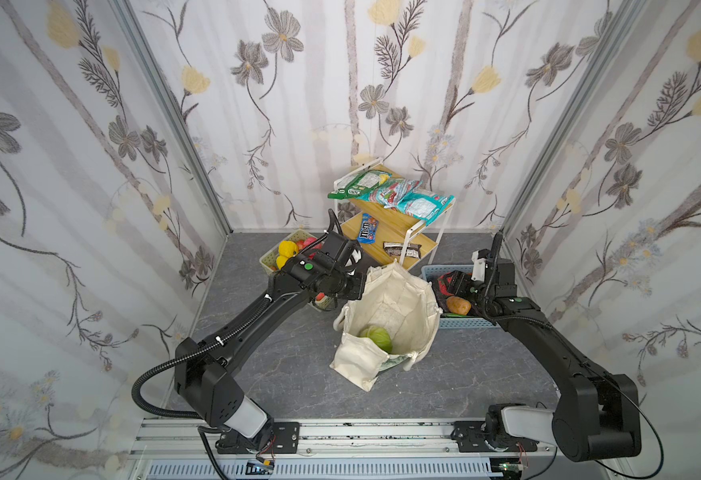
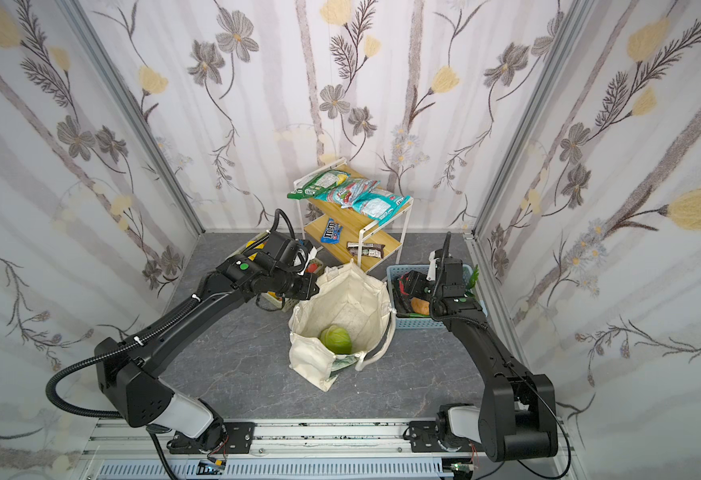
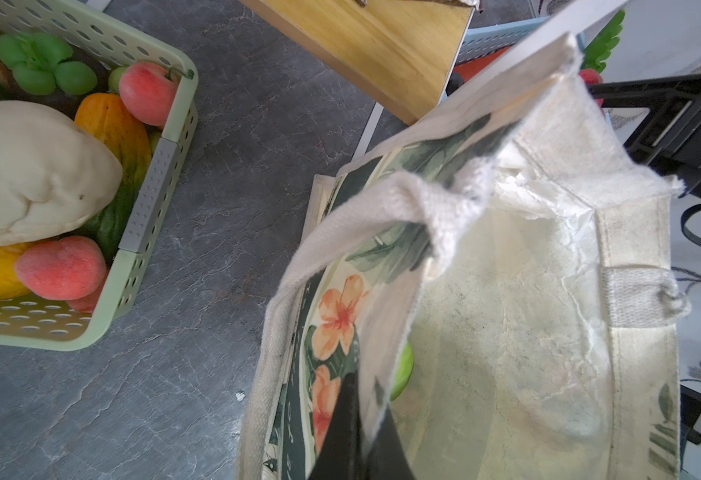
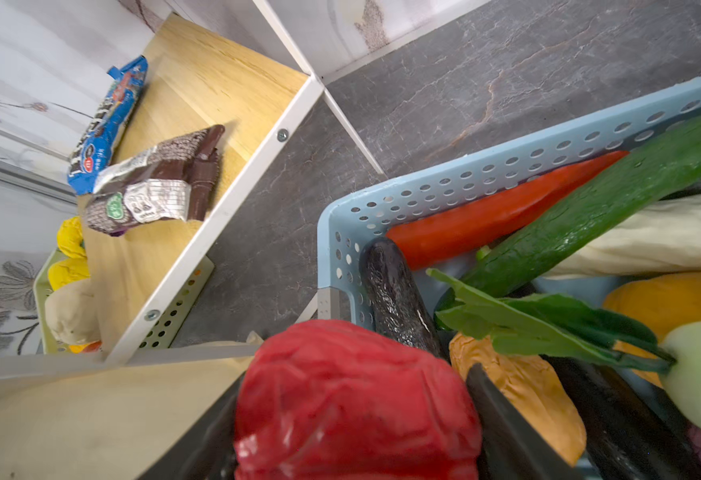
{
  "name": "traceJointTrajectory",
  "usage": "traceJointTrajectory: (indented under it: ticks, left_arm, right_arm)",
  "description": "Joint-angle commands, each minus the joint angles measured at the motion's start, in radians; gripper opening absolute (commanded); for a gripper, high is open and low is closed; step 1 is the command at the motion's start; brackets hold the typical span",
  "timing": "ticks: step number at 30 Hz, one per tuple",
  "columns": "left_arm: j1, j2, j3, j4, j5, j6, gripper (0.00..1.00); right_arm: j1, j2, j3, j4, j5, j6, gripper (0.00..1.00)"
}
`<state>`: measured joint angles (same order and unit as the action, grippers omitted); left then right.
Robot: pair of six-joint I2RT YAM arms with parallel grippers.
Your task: Place the food into the grocery bag and tie it
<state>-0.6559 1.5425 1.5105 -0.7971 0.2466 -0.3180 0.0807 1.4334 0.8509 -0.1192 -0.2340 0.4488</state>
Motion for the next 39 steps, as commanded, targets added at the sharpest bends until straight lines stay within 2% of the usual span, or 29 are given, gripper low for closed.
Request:
traceJointTrajectory:
  ticks: [1,24,39]
  left_arm:
    - [-0.004,0.004,0.013,0.000,-0.003,0.000,0.00]
    - [-0.017,0.023,0.027,0.002,-0.007,-0.004,0.00]
    - [-0.025,0.040,0.045,-0.001,-0.012,-0.003,0.00]
  right_arm:
    - [-0.018,-0.016,0.004,0.053,-0.065,0.030,0.75]
    - [-0.042,-0.181,0.058,0.015,-0.261,0.045,0.74]
    - [0.036,-0.287,0.104,0.009,-0.309,0.075,0.74]
